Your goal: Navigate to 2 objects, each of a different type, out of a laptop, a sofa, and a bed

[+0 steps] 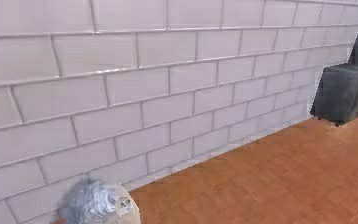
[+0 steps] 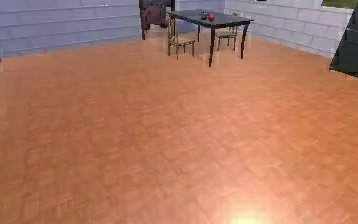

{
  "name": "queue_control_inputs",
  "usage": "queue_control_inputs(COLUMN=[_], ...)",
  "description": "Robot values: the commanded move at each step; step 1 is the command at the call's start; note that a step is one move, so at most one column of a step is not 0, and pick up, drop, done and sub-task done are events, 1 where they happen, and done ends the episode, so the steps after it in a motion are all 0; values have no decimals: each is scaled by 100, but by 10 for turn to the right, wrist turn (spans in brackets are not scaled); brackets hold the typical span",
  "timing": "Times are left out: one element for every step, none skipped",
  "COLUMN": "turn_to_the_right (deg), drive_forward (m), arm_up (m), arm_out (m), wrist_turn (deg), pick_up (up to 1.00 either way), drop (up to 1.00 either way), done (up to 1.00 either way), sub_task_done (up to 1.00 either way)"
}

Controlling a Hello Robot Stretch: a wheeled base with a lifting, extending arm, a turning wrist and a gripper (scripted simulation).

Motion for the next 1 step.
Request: queue_control_inputs(turn_to_the_right=[450], drive_forward=[0], arm_up=[0], arm_out=[0], wrist_turn=[0], pick_up=[0], drop=[0], done=[0], sub_task_done=[0])
